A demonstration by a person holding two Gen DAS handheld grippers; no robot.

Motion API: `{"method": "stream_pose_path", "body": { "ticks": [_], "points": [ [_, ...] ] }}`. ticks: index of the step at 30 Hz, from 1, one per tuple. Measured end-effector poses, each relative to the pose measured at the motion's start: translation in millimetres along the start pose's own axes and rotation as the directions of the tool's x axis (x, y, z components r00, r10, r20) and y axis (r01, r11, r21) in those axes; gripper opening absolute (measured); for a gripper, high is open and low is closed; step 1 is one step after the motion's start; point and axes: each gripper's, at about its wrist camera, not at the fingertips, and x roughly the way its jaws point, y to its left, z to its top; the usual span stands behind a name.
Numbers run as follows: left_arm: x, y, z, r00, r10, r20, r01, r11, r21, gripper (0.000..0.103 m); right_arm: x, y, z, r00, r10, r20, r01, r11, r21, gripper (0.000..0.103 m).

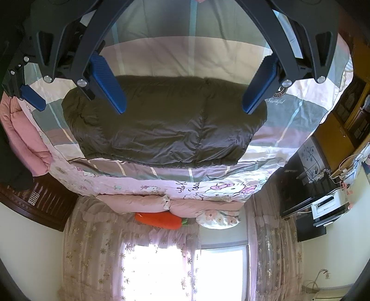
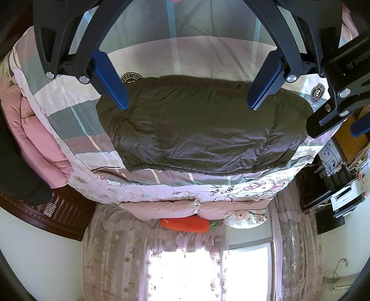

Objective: Fold large clothes

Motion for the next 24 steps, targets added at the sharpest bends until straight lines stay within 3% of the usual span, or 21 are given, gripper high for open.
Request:
{"method": "stream_pose_path", "body": {
  "ticks": [24],
  "points": [
    [0.6,0.3,-0.4,1.0,0.003,-0.003,-0.003,1.0,-0.002,0.101,1.7,2.4,-0.8,1.0,0.004,-0.004,-0.004,1.0,-0.005,0.102]
  ]
}}
